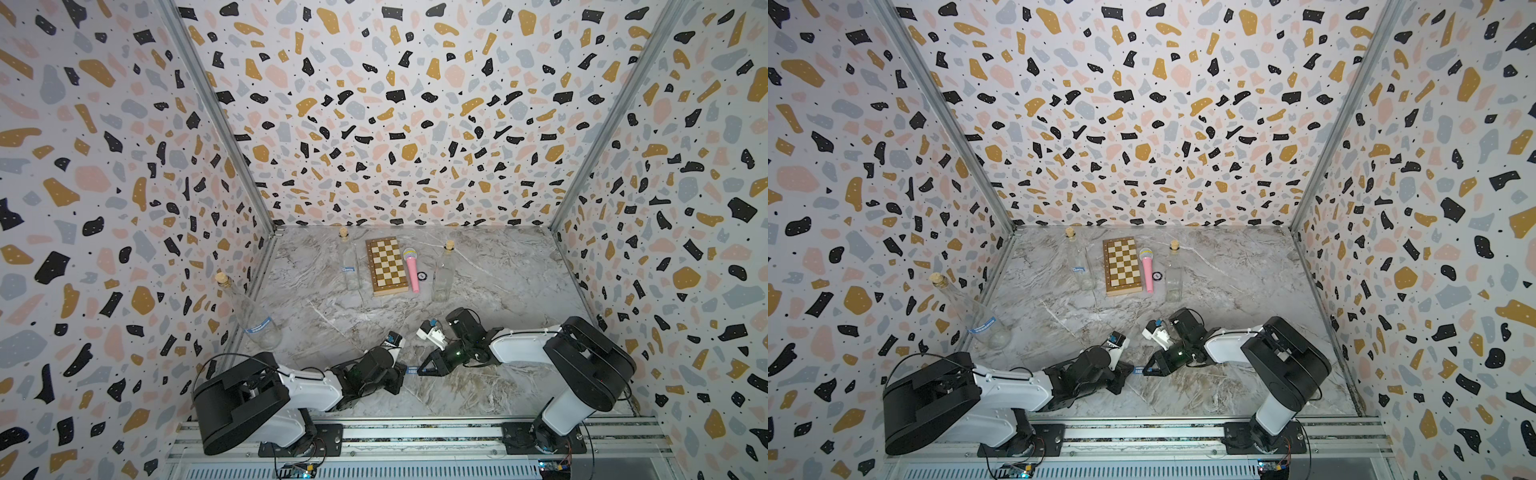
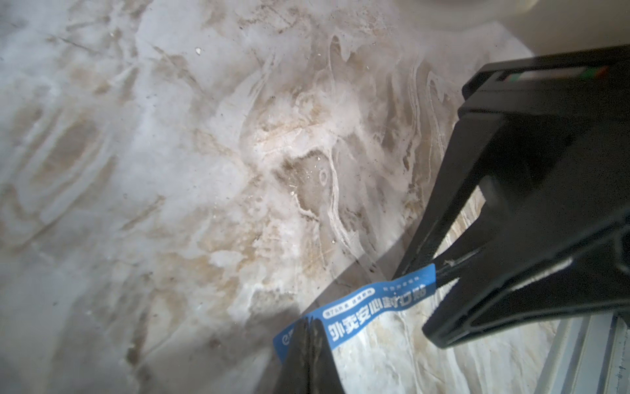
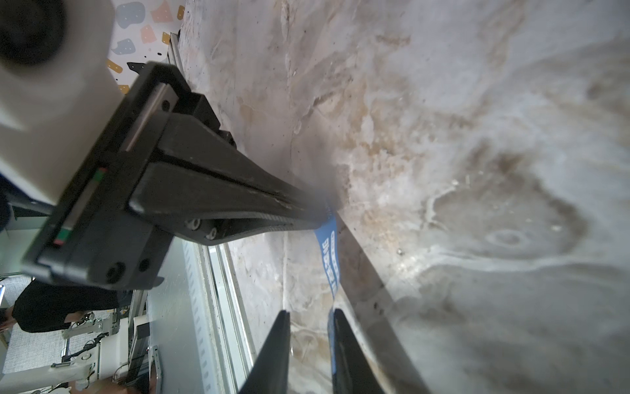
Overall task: Remove the label from the bottle
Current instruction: Place the label at the center of the board.
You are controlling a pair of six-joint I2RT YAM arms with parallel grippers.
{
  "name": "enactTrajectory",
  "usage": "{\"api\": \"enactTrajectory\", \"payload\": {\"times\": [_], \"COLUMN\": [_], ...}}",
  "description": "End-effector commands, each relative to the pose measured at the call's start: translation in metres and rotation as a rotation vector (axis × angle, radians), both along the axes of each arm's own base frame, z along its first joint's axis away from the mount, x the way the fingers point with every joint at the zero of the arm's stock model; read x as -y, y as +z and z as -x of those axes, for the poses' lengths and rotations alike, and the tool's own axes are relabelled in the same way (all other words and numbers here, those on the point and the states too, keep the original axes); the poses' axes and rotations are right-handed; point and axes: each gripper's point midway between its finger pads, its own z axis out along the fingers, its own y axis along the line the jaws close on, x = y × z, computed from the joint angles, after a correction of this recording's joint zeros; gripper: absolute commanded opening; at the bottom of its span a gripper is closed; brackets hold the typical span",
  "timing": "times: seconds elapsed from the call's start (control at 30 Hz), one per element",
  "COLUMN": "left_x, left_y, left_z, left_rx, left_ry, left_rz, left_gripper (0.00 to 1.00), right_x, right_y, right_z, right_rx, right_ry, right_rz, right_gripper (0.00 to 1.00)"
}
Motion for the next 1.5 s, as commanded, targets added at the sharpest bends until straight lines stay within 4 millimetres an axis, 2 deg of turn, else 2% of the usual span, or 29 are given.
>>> {"api": "enactTrajectory", "payload": {"times": [0.0,0.57,1.47], "left_x": [-0.004,-0.003,-0.009], "left_y": [-0.008,-0.016,-0.018], "left_z": [0.002,0.005,0.009], "left_rx": [-0.020,-0.057,-0.069], "left_ry": [0.008,0.013,0.021], "left_rz": [-0.032,-0.029,-0.028], "left_gripper": [0.03,0.02,0.02], "right_x": [0.001,0.001,0.004], "right_y": [0.002,0.003,0.006], "right_z": [0.000,-0.003,-0.005], "right_rx": [0.005,0.021,0.040], "right_ry": [0.005,-0.009,-0.025], "right_rz": [0.000,0.011,0.018], "right_gripper": [0.26,0.35,0.39]}}
